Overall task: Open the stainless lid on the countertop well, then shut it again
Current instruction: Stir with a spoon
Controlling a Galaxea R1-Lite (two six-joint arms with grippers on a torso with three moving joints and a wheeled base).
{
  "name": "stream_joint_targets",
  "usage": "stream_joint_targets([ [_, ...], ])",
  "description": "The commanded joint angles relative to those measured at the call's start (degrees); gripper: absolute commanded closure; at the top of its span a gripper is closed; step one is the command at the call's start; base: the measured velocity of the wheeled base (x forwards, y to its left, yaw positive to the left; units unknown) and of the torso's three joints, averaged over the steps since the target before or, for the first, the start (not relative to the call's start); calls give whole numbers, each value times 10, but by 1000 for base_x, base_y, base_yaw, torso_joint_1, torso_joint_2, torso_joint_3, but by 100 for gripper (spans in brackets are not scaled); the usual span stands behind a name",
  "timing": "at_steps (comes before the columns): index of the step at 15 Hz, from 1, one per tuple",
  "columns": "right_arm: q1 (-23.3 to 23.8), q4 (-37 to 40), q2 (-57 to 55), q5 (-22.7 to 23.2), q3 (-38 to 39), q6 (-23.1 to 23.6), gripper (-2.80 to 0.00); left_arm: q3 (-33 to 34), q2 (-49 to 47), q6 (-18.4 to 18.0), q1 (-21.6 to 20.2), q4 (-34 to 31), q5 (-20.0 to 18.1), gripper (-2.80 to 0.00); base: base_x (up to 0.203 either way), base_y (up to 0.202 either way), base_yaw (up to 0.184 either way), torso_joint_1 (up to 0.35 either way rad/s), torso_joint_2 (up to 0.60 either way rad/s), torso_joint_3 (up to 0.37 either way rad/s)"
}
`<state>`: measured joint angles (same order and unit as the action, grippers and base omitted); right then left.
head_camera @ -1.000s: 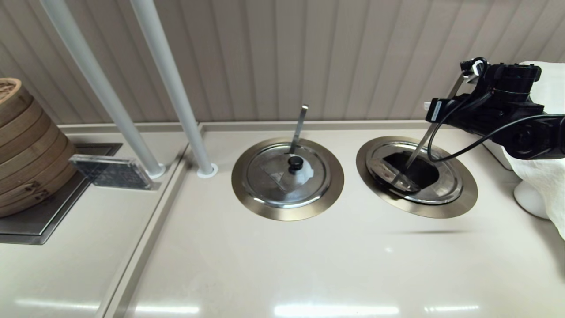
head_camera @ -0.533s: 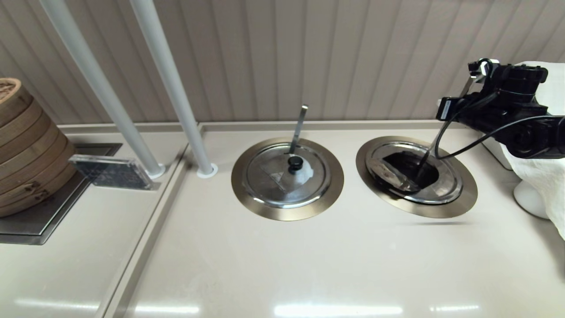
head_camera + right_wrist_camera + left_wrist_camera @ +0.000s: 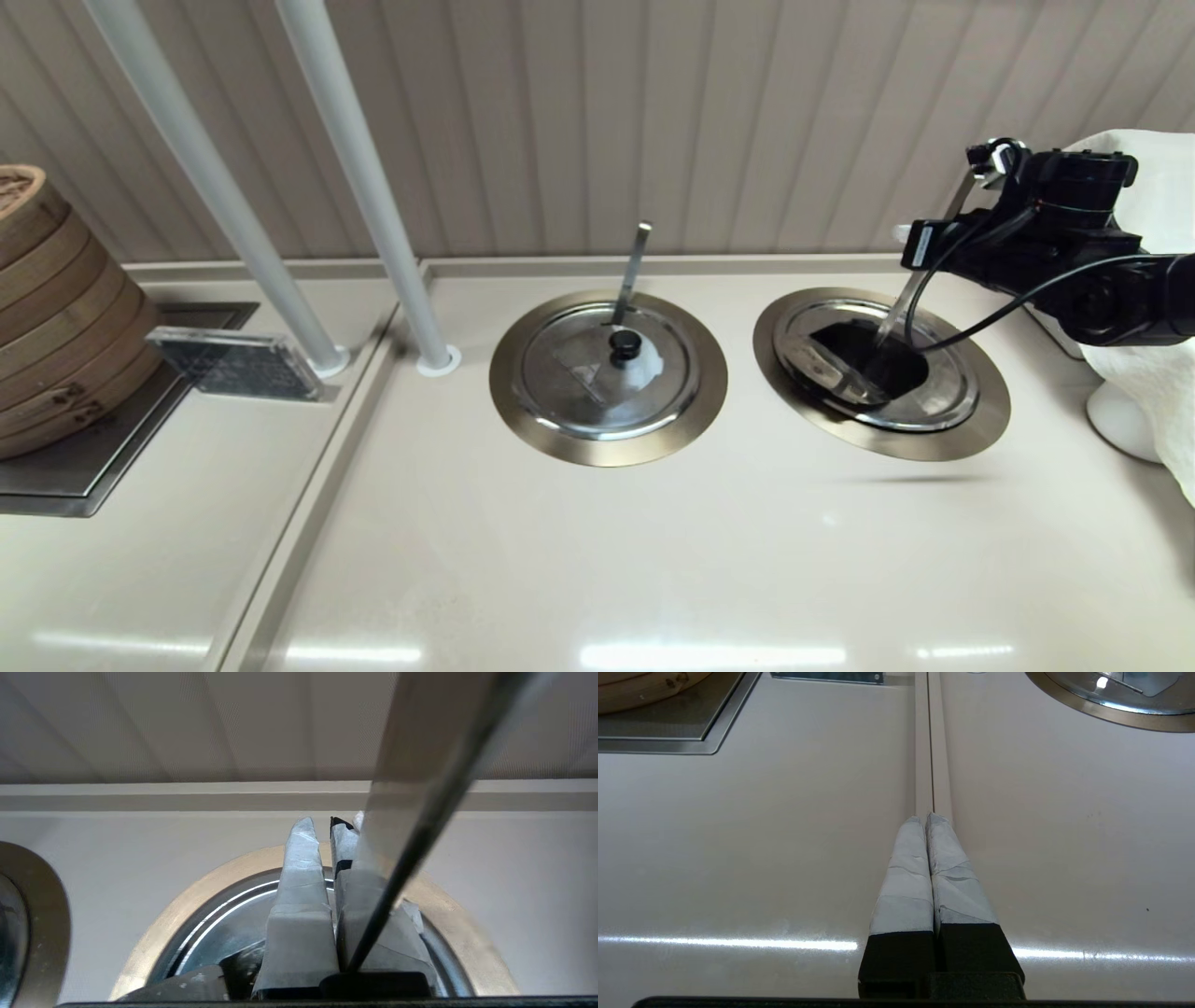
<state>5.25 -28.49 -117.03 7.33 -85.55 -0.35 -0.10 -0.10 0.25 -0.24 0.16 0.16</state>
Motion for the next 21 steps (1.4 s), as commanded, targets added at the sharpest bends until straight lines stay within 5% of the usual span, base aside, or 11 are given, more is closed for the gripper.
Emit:
stream_joint_targets([
  [1,15,-2,-5,-1,-1,25,0,0,0,0,0,0,0,0,0,0,0,0,0,0],
  [15,-6,-2,-92,-43,-55,-1,0,0,0,0,0,0,0,0,0,0,0,0,0,0],
  [16,-9,-5,-100,-56,-61,0,-280,0,0,0,0,0,0,0,0,0,0,0,0,0],
  [21,-16,-3,-126,-77,-103,-38,-280,0,0,0,0,0,0,0,0,0,0,0,0,0],
])
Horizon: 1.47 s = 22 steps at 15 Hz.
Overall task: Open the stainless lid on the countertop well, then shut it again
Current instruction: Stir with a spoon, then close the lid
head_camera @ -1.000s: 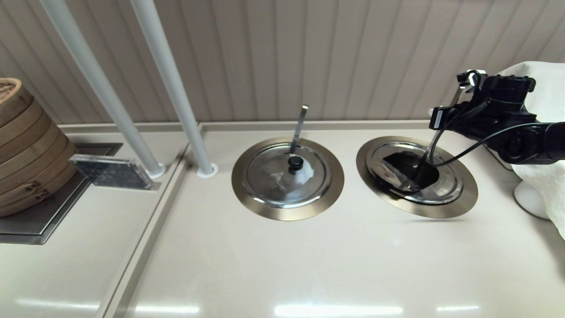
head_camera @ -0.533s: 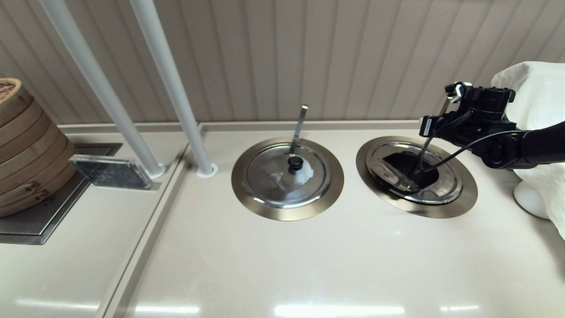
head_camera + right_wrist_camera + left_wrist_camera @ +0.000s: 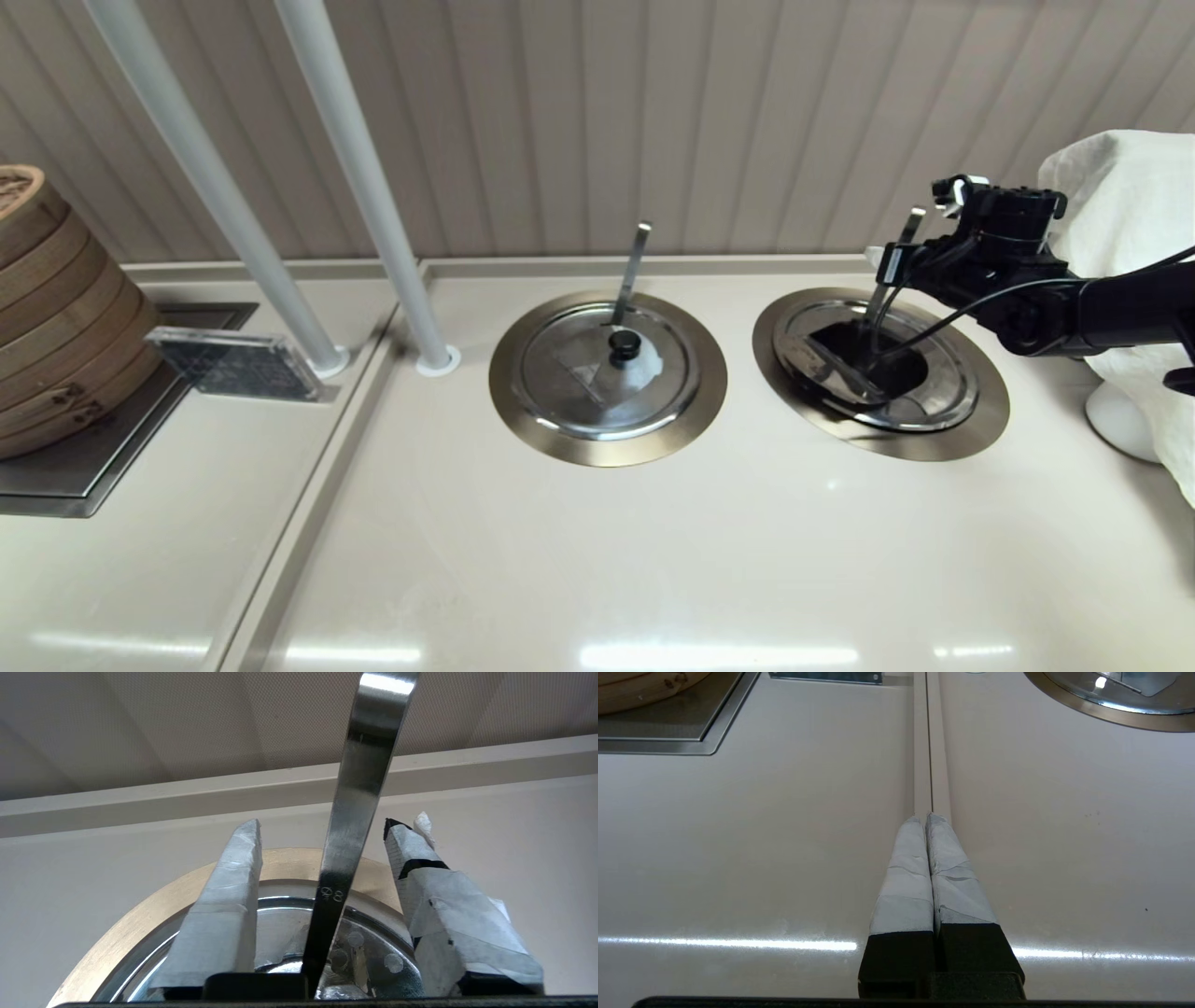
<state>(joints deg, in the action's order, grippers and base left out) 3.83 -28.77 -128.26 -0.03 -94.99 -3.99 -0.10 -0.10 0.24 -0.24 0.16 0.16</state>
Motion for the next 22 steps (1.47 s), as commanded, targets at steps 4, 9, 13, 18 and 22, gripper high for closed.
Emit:
stream_joint_targets([
  [4,-9,-1,-15,-14,-5,1,-280,0,0,0,0,0,0,0,0,0,0,0,0,0],
  [9,-11,32,94,-10,53,12,-280,0,0,0,0,0,0,0,0,0,0,0,0,0],
  [13,-24,115,260,22,143,23,-280,0,0,0,0,0,0,0,0,0,0,0,0,0],
  [18,-96,165,385,50,389,145,-280,0,0,0,0,0,0,0,0,0,0,0,0,0],
  [22,-226,70,379,-82,504,220,-280,0,0,0,0,0,0,0,0,0,0,0,0,0],
])
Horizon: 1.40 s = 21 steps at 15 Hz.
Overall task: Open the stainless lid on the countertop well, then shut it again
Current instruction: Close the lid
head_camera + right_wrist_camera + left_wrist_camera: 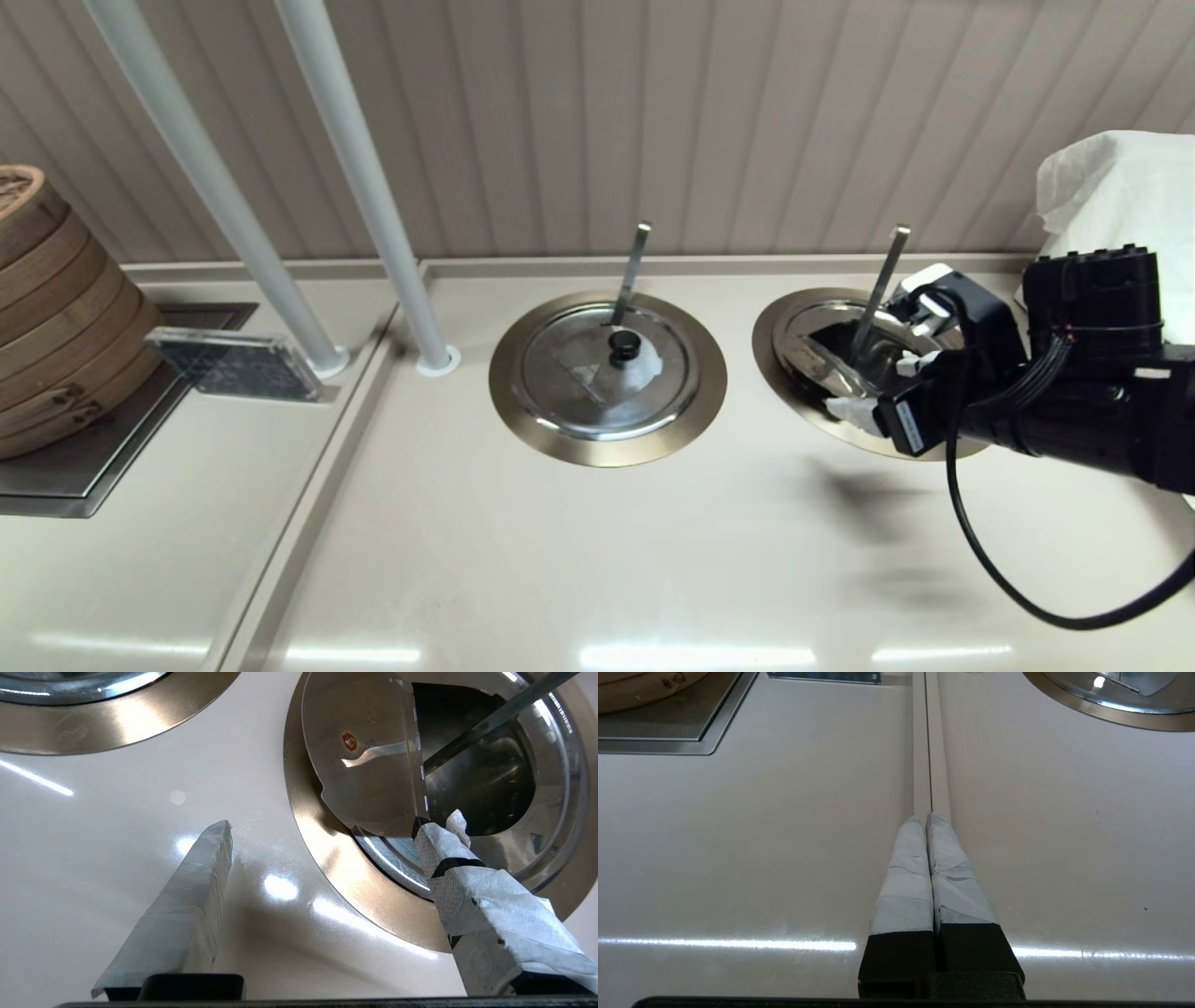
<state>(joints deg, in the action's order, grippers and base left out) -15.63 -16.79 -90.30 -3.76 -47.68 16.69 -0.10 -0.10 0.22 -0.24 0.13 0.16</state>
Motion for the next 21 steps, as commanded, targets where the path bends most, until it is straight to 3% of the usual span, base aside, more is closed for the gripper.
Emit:
stream_joint_targets([
  [1,-42,-105,-14,-69,49,25,-280,0,0,0,0,0,0,0,0,0,0,0,0,0],
  [3,-45,-175,-36,-90,80,64,-280,0,0,0,0,0,0,0,0,0,0,0,0,0],
  [10,-41,-270,-122,-133,90,94,-280,0,0,0,0,0,0,0,0,0,0,0,0,0],
  [14,-39,-275,-141,-140,82,94,-280,0,0,0,0,0,0,0,0,0,0,0,0,0],
  [21,6,-308,-154,-157,27,90,-280,0,0,0,0,0,0,0,0,0,0,0,0,0],
])
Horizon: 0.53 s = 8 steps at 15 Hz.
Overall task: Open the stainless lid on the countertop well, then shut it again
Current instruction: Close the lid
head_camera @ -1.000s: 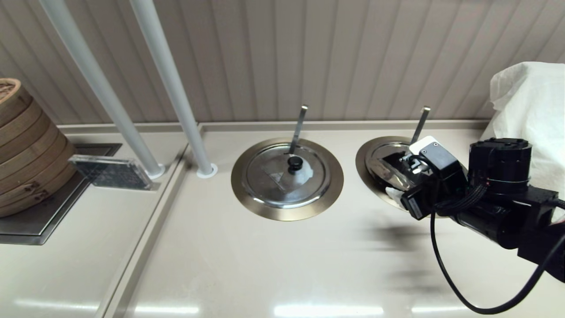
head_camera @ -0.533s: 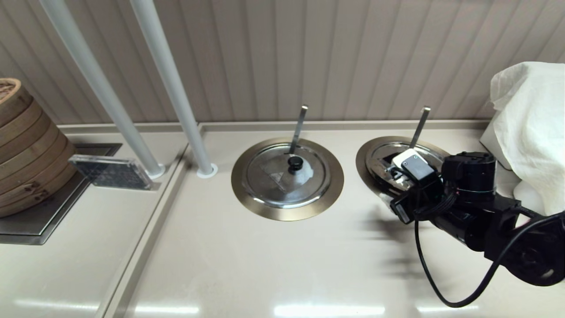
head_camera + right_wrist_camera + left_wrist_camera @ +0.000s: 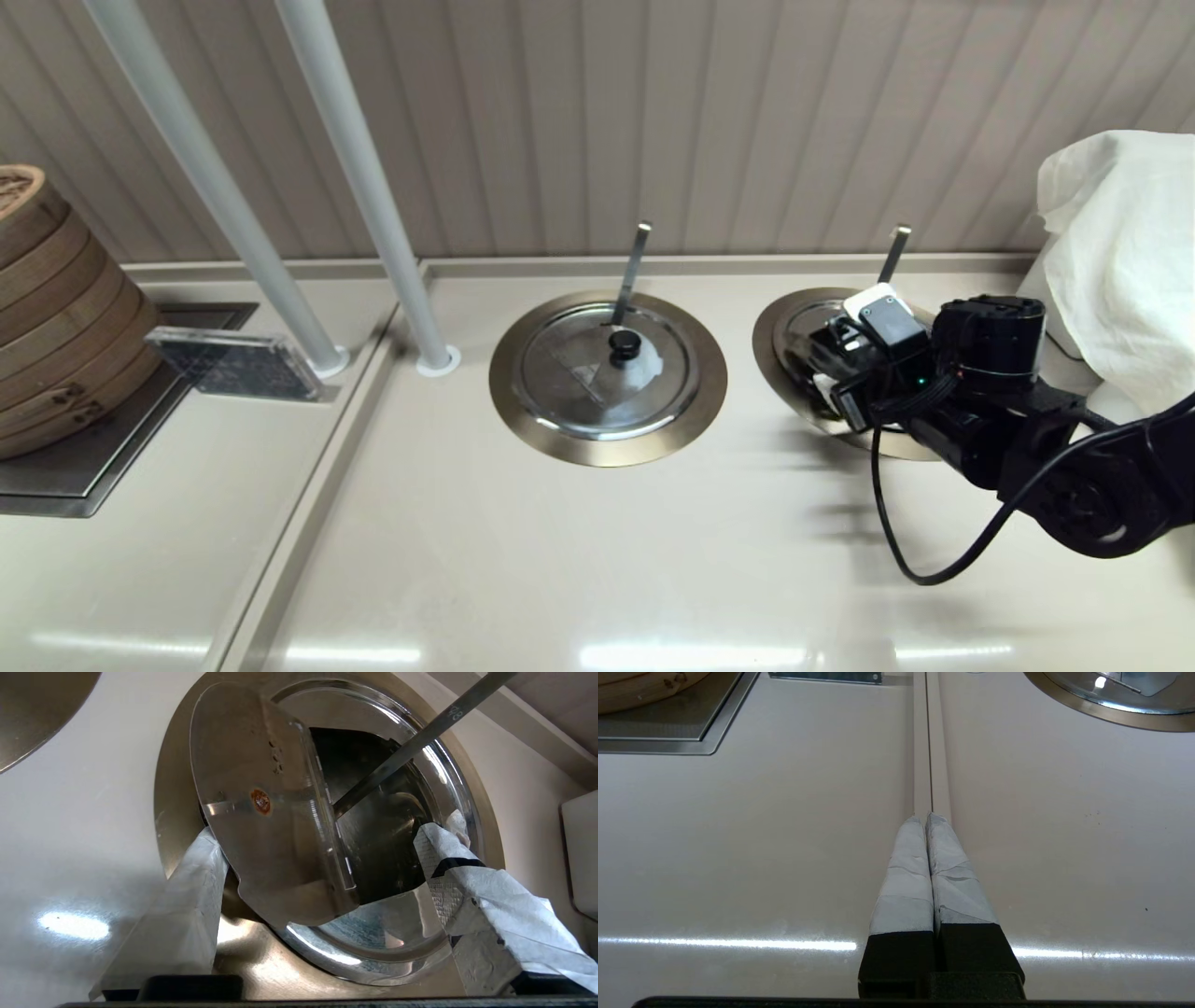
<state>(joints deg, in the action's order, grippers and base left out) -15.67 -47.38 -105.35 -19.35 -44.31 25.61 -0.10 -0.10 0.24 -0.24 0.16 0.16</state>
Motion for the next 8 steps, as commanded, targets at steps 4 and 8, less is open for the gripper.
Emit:
stream_joint_targets([
  [4,37,-38,0,-1,-28,1,-280,0,0,0,0,0,0,0,0,0,0,0,0,0],
  [8,115,-40,-26,8,-109,-3,-280,0,0,0,0,0,0,0,0,0,0,0,0,0],
])
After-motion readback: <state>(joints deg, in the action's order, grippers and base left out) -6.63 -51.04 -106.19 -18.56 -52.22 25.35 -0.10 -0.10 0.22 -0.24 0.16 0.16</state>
